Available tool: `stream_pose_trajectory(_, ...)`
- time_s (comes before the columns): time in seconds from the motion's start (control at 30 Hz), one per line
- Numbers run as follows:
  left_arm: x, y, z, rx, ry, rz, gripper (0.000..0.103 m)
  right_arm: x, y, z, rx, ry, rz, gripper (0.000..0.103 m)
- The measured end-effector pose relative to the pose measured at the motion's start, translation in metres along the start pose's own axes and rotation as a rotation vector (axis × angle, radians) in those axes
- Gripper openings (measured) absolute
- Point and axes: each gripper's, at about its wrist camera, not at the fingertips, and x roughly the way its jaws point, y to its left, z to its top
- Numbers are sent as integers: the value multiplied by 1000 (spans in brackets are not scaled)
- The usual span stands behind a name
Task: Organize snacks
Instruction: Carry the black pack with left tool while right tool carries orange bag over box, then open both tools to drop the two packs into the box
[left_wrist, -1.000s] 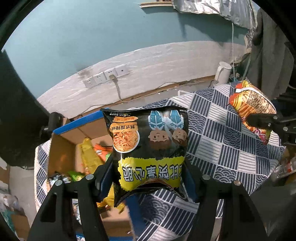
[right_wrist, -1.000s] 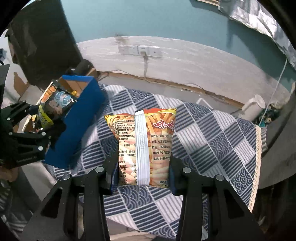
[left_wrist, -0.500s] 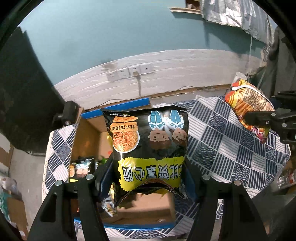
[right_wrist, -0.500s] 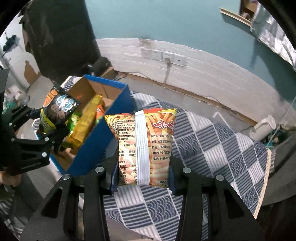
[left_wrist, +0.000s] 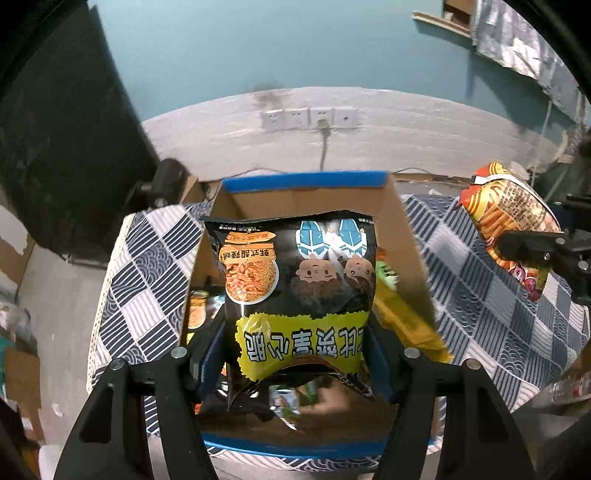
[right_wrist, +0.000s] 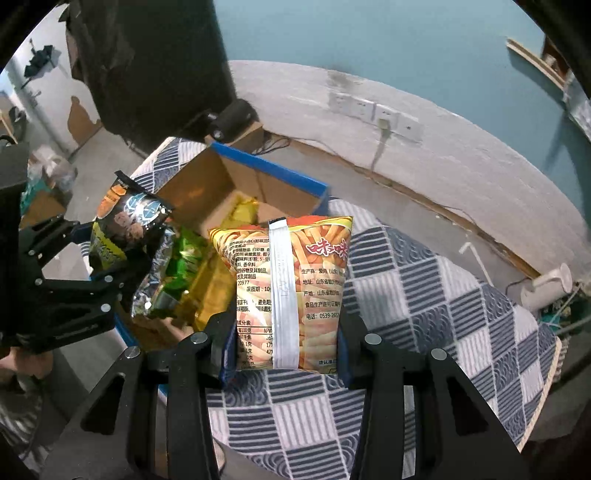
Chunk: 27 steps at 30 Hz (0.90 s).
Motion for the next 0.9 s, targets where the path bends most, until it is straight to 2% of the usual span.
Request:
stream_pose_trajectory(0.13, 13, 13, -3, -26, 30, 18, 67, 19, 9, 10, -8, 24, 9, 41)
stream_pose_trajectory(0.37, 27, 29, -4, -90, 65, 7, 67, 47, 28, 27, -46, 55, 12, 41)
stream_pose_trajectory(0.53, 38, 34, -6, -101, 99, 1, 67, 58, 38, 32, -71, 60, 47, 41)
stream_pose_trajectory(0.63, 36, 36, -6, -109, 94, 15, 70, 60, 38, 33, -68, 61, 60, 49)
stream_pose_trajectory(0.7, 32, 36, -4, -107, 73, 30, 79, 56, 38, 34, -66, 47, 62, 49)
stream_pose_trajectory(0.9, 23, 36, -5, -86, 52, 46, 80, 34, 32, 33, -43, 5, 62, 51)
